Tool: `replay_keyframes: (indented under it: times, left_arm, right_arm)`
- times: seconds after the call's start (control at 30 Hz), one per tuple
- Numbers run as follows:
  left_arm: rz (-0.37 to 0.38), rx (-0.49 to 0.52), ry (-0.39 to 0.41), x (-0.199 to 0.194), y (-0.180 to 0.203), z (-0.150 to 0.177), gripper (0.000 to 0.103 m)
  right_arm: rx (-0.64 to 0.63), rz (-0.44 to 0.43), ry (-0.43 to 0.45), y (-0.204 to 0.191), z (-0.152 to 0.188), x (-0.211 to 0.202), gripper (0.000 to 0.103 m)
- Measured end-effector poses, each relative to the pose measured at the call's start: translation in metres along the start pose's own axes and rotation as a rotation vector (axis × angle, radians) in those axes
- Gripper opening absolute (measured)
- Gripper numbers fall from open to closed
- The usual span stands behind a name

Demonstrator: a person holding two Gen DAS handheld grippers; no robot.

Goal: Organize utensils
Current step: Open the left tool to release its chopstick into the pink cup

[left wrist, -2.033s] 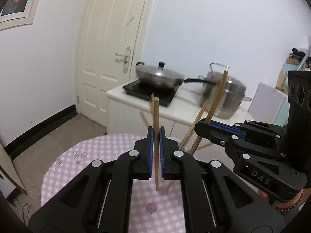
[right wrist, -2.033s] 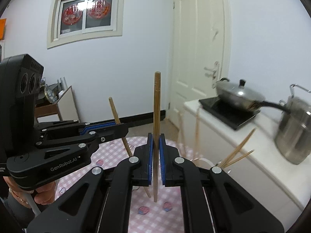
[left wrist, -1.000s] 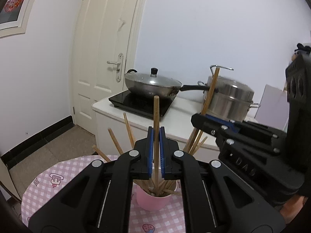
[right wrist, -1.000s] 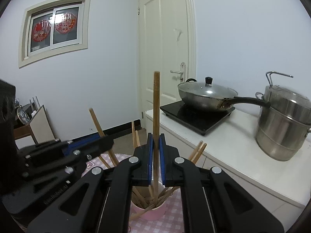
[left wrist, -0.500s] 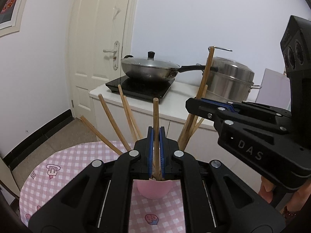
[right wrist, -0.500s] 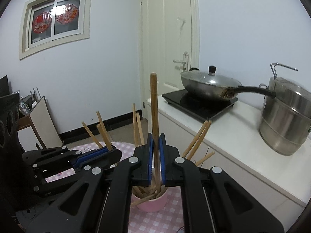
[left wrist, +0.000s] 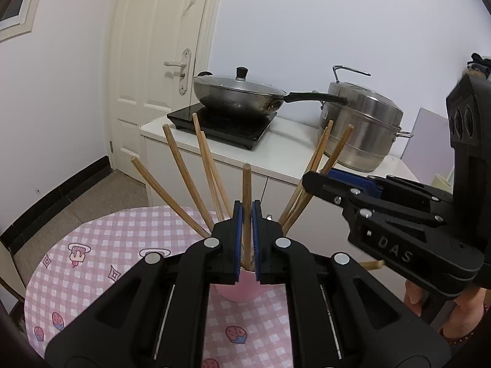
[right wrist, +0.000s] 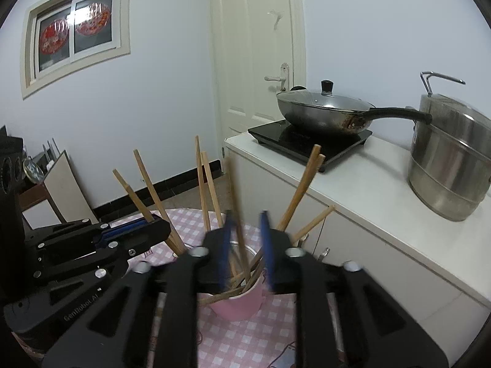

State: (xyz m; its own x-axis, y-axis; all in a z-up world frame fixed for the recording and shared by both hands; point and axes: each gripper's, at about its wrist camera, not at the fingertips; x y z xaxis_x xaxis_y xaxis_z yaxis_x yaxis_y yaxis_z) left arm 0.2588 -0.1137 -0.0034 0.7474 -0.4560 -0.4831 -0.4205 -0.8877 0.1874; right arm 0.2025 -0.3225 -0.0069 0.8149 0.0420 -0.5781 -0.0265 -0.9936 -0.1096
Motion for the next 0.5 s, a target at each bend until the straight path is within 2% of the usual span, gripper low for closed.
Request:
replay_keyframes:
  times: [0.13, 0.2, 0.27, 0.5]
  left_arm:
    - [0.014, 0.004, 0.004, -0.008, 0.002, -0.002, 0.010]
    - [0.018, -0.003, 0.010, -0.013, 0.002, -0.001, 0.033]
    - [0.018, -0.007, 0.023, -0.018, 0.003, 0.000, 0.042]
    - [-0.008, -0.007, 0.064, -0.047, -0.001, 0.005, 0.044]
  right_arm:
    - [0.007, 0.000, 0.009, -0.001, 0.003, -0.008, 0.034]
    - [0.012, -0.002, 0.014, -0.001, 0.005, -0.013, 0.034]
    - [0.018, 0.000, 0.028, -0.001, 0.007, -0.020, 0.034]
    - [0.023, 0.013, 0.081, -0.003, 0.016, -0.051, 0.040]
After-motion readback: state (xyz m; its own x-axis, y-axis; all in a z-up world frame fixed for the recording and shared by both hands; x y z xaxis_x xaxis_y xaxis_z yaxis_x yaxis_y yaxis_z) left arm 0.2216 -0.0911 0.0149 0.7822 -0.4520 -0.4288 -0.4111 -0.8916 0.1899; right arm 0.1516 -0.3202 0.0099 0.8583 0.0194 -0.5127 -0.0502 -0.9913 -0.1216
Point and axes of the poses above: each gripper's, at about its wrist camera, not at the fingertips, and x roughly the way its jaws point, y to its right, z to its underside, and after that the axes turned 1 degree about -x, right-handed
